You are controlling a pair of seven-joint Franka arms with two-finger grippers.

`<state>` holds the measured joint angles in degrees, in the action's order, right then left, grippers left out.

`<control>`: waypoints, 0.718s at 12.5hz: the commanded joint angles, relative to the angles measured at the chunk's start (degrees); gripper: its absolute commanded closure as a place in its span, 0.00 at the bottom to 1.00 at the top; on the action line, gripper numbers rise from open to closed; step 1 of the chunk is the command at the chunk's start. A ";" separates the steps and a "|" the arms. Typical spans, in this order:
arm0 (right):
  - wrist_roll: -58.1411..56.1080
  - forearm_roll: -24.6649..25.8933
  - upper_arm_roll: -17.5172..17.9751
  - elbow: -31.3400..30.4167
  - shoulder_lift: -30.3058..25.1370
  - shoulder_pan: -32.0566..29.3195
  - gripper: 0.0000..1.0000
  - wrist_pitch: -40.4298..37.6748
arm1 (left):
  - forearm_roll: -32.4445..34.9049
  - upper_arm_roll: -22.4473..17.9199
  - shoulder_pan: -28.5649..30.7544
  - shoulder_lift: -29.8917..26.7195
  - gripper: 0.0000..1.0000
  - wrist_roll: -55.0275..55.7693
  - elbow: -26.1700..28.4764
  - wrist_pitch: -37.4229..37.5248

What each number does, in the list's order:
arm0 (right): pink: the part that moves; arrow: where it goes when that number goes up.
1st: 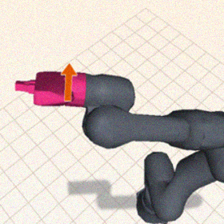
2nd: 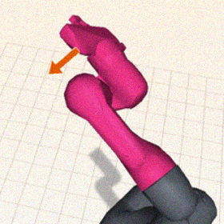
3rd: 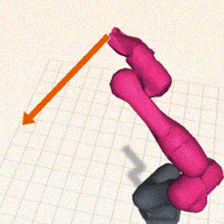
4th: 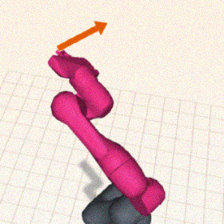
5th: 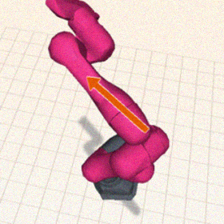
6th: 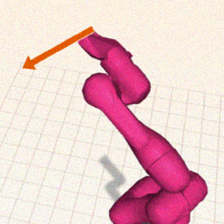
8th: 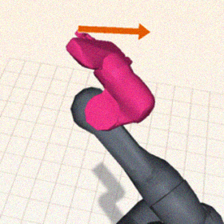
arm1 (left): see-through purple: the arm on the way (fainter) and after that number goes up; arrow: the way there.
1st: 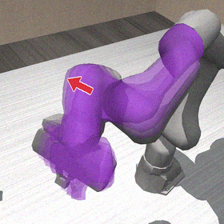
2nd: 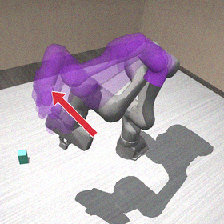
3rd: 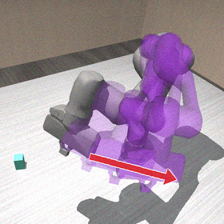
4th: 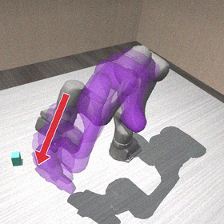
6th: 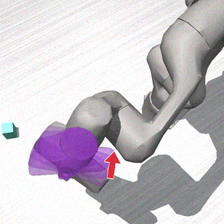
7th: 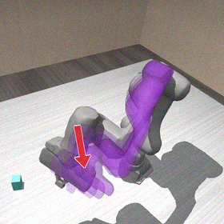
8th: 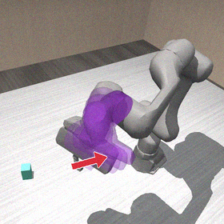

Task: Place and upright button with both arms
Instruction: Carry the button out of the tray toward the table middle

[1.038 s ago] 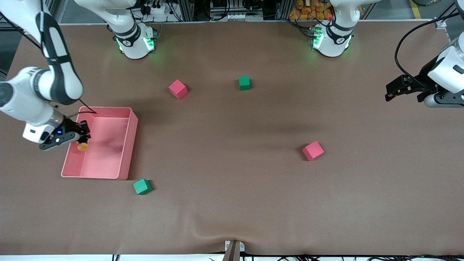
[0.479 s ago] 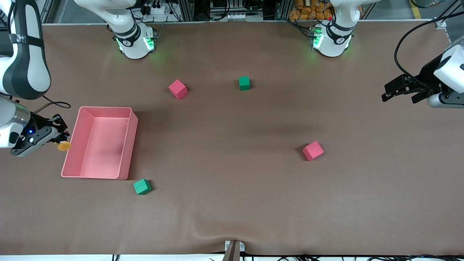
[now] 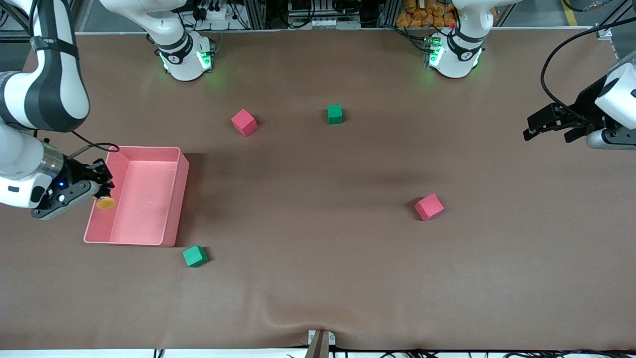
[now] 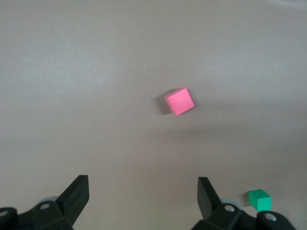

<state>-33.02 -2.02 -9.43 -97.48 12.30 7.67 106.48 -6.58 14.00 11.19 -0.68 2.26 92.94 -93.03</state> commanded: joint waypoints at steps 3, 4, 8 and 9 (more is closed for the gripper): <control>17.51 -4.92 -0.24 4.05 2.02 6.82 1.00 -1.89 | -0.19 -0.02 0.59 -0.29 0.00 -0.68 -0.66 0.48; 21.11 -5.01 -0.24 5.61 2.81 8.31 1.00 -1.89 | -0.19 -0.02 0.59 -0.12 0.00 -0.68 -0.75 0.39; 40.36 -7.99 -0.24 10.46 7.81 16.74 1.00 0.47 | -0.10 -0.02 0.59 0.32 0.00 -0.77 -0.48 0.22; 45.45 -8.96 -0.24 10.46 8.61 19.55 1.00 4.40 | 0.33 0.06 0.16 0.67 0.00 -0.68 -0.48 0.22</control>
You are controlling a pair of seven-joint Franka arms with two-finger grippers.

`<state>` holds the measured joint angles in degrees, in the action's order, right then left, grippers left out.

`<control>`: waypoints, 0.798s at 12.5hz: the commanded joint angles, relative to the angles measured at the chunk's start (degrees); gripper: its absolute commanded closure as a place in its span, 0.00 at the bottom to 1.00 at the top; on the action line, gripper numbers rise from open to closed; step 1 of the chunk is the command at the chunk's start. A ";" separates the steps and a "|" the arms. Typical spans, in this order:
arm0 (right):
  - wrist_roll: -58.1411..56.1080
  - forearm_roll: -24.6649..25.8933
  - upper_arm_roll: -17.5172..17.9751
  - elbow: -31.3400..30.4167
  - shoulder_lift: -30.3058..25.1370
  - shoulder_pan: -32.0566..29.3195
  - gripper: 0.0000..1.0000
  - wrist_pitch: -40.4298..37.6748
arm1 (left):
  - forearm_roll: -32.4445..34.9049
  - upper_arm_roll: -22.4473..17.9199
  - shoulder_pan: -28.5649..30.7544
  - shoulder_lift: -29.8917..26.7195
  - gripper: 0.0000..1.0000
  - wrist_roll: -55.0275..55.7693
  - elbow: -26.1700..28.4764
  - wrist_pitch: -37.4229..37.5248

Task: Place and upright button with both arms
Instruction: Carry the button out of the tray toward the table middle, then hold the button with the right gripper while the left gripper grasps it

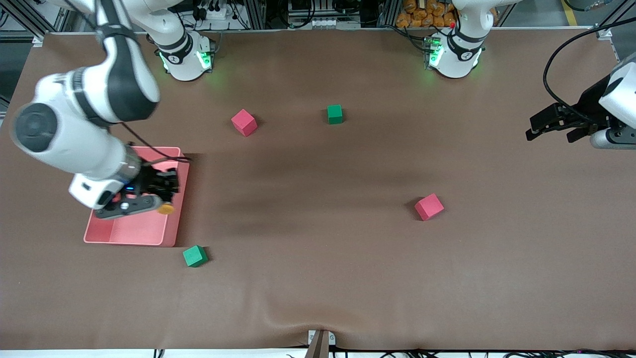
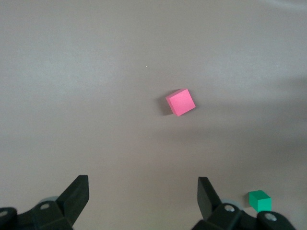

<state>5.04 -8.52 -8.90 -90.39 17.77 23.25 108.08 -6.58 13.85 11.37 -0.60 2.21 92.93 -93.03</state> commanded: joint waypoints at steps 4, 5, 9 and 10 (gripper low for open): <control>27.00 -2.38 -0.76 7.66 10.59 13.12 1.00 8.29 | 1.92 3.20 -1.53 2.88 0.00 0.42 -0.73 -1.19; 30.87 -2.21 -0.85 10.46 13.58 15.49 1.00 8.38 | 2.01 4.25 -2.14 3.67 0.00 0.42 -0.65 -1.98; 32.58 -0.63 -1.03 18.49 25.19 23.93 1.00 11.95 | 5.67 5.31 -7.66 10.43 0.00 0.42 -0.73 -5.93; 32.75 2.68 -0.94 18.32 26.60 26.04 1.00 14.77 | 8.22 5.40 -9.68 11.93 0.00 0.42 -0.73 -6.98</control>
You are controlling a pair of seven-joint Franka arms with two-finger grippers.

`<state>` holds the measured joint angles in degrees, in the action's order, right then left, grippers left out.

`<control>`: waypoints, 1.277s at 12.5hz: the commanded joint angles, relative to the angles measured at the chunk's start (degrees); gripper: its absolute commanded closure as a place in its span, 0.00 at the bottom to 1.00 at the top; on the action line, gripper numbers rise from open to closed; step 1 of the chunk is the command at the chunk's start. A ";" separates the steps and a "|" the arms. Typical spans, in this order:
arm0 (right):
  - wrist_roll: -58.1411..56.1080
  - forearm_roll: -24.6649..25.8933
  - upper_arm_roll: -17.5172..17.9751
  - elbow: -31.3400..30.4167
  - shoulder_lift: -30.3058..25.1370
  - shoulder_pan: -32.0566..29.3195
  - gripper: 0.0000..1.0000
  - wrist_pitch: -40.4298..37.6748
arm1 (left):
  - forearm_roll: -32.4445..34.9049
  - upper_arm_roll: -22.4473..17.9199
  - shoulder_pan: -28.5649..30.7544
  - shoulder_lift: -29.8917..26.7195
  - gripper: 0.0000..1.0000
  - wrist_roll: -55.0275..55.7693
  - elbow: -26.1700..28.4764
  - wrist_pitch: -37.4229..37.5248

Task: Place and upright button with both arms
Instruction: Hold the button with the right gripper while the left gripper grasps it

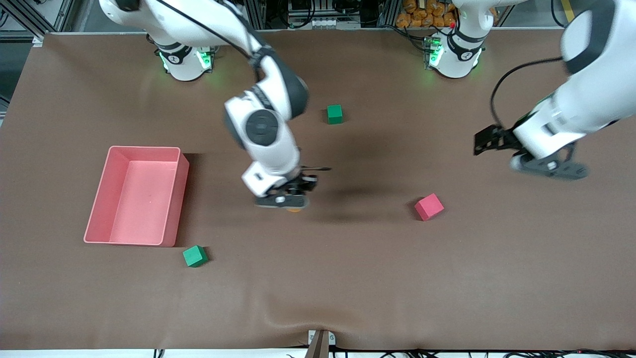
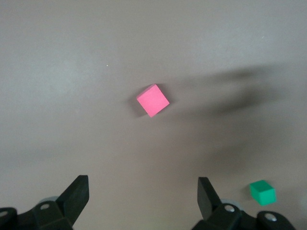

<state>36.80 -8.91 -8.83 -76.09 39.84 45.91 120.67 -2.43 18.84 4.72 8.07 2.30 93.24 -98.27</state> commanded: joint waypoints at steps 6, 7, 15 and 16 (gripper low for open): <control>2.66 6.71 -1.10 4.29 11.30 9.37 0.94 6.50 | 5.16 0.41 -8.23 11.87 0.00 0.52 -0.69 -7.72; 3.36 7.15 -1.10 4.20 12.35 10.07 0.91 8.25 | 5.16 0.50 -8.32 12.84 0.00 0.52 -0.60 -8.60; 7.76 10.14 -1.45 3.85 11.42 10.26 0.00 9.07 | 5.07 0.41 -11.04 16.71 0.00 2.09 -0.34 -10.81; 7.42 10.05 -2.15 3.85 9.48 9.65 0.00 6.36 | 4.72 0.50 -12.18 18.02 0.00 3.06 -0.60 -11.15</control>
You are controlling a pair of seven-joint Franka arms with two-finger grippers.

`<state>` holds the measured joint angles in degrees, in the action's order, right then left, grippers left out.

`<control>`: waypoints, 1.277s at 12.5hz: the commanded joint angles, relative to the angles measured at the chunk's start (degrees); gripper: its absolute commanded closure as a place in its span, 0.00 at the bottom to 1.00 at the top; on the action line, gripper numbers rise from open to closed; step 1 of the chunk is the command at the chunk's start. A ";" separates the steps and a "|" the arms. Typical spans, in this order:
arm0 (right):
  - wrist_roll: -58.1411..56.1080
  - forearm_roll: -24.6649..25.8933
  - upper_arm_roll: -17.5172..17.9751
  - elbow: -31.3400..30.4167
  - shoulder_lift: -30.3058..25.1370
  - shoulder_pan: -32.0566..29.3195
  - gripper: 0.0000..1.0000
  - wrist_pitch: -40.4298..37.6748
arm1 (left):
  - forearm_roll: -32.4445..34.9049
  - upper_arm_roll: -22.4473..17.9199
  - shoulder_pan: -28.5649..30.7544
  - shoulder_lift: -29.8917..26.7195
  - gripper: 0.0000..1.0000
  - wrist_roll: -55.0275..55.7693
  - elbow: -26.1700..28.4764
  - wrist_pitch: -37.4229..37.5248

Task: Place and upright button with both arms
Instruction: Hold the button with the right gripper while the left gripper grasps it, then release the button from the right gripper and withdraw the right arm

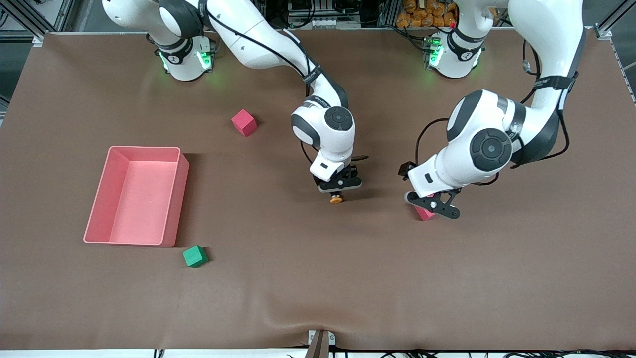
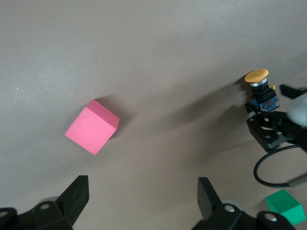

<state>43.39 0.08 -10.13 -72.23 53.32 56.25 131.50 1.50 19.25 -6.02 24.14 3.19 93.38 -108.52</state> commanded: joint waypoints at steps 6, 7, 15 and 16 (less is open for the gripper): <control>-15.67 0.10 -2.96 -9.20 -22.51 -8.16 0.00 -13.99 | 0.43 -0.09 -10.13 12.66 0.00 18.32 -7.93 -8.11; -19.62 0.10 -2.87 -12.72 -26.12 -9.83 0.00 -13.99 | 0.43 -0.18 -11.54 14.34 0.00 20.96 -9.69 -8.29; -34.86 -3.42 -3.05 -16.98 -42.05 -28.45 0.00 -33.47 | 0.34 -0.53 -19.02 22.70 0.00 33.89 -12.17 -12.42; -37.04 -3.33 -3.14 -17.50 -43.46 -29.96 0.00 -34.63 | 0.34 -0.53 -19.20 23.49 0.00 34.17 -12.26 -12.51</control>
<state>8.99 -2.01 -14.29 -86.72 13.80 29.63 98.52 1.49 19.21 -24.39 45.62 35.69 83.10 -120.81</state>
